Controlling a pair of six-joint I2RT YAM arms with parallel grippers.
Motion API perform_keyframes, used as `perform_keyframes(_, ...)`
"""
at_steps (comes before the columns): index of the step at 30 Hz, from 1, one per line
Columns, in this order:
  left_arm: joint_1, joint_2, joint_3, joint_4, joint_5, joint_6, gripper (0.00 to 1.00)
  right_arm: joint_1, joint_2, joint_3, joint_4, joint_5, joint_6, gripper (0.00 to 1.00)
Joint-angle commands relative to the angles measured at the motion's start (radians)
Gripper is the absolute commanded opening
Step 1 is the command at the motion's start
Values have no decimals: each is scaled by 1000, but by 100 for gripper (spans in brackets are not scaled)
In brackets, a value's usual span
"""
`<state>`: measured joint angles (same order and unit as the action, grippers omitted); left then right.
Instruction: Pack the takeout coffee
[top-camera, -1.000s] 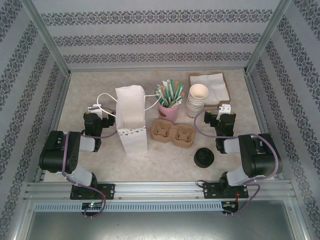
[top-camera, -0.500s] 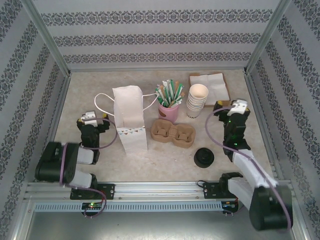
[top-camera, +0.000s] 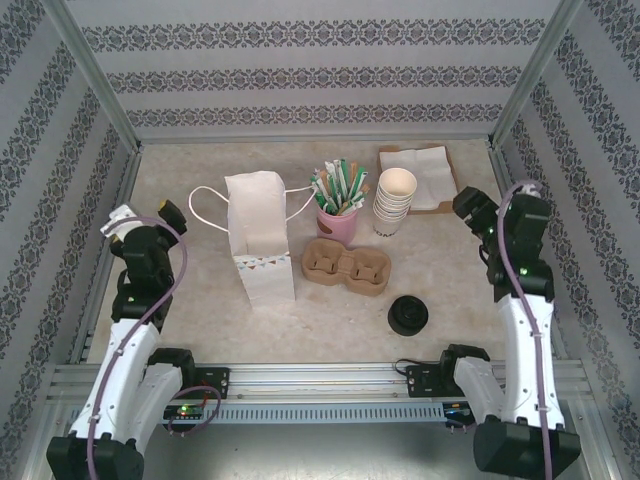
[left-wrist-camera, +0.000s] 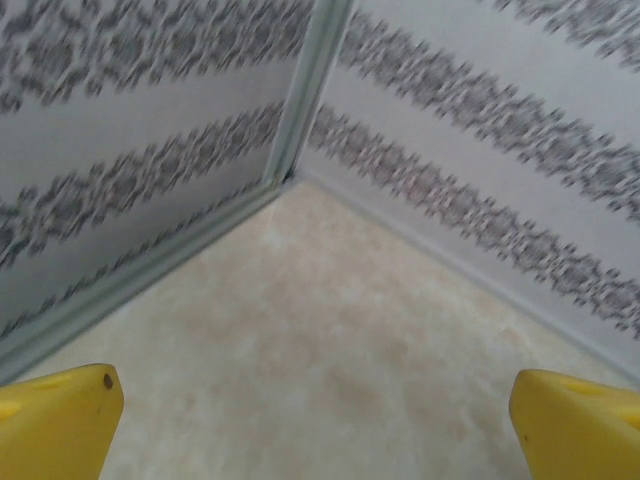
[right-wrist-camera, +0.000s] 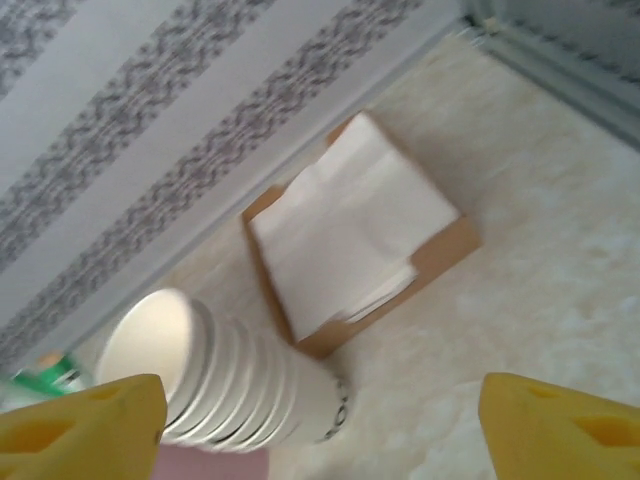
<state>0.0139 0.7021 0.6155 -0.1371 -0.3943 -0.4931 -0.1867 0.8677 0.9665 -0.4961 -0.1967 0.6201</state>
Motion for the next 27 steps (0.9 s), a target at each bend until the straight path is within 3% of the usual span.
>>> perform_keyframes(1,18,6,103,-404,30,-141,100,62,65,123,-201,-137,35,70)
perform_keyframes(5,22,-11,172,-448,112,-99,100,264,157,245,-258,19,17,62)
perform_keyframes(8,29,-60,228,-509,161,-52,100,329,219,288,-257,69,31,58)
perform_keyframes(11,33,-99,264,-512,283,9,100,348,282,311,-250,93,47,51)
perform_keyframes(17,34,-147,280,-478,505,-22,100,354,398,340,-214,132,72,45)
perform_keyframes(27,34,-195,311,-497,570,-16,100,361,547,413,-187,169,88,38)
